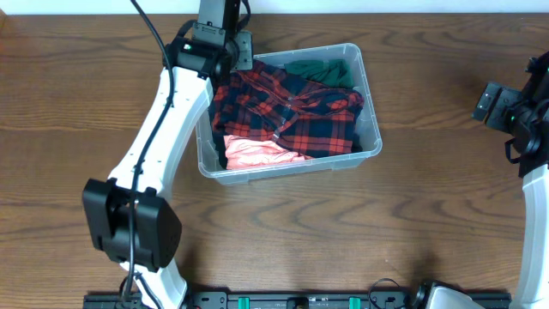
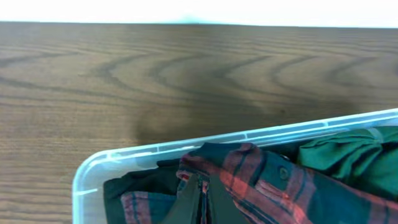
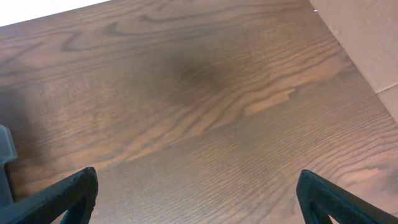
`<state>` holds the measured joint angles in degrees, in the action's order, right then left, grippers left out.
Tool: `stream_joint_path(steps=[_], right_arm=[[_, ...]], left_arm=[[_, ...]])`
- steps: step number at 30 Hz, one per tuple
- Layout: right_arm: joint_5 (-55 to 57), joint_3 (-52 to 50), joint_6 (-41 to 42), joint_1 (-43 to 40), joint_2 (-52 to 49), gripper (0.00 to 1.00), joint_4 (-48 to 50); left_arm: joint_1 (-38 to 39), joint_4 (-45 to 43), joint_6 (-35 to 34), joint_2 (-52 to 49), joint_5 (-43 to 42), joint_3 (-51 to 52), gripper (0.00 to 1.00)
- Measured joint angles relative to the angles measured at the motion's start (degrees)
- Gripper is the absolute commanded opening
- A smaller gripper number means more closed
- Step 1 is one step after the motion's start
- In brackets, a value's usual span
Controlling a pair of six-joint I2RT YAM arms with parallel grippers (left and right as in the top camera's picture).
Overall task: Pack container
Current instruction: 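Push the shirt edge down at the bin's back-left corner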
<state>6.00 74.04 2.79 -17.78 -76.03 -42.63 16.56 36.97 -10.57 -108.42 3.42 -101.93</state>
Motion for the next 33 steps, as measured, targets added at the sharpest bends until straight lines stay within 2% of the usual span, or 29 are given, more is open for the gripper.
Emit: stream_joint_path(steps=[12, 19, 25, 33], right_arm=[[0.00, 0.00, 0.00, 0.00, 0.00, 0.99, 0.00], [0.00, 0.00, 0.00, 0.00, 0.00, 0.99, 0.00], [0.00, 0.00, 0.00, 0.00, 0.00, 0.99, 0.00], [0.00, 0.00, 0.00, 0.00, 0.00, 0.99, 0.02]], left_arm=[[-0.07, -1.88, -0.35, -14.08, 0.15, -0.33, 0.06], [0.07, -2.78, -0.37, -14.78, 0.42, -0.96, 0.06], [0.59, -4.90, -0.37, -12.59, 0.42, -0.31, 0.06], [1.36, -1.77, -0.39, 1.33, 1.66, 0.24, 0.06]])
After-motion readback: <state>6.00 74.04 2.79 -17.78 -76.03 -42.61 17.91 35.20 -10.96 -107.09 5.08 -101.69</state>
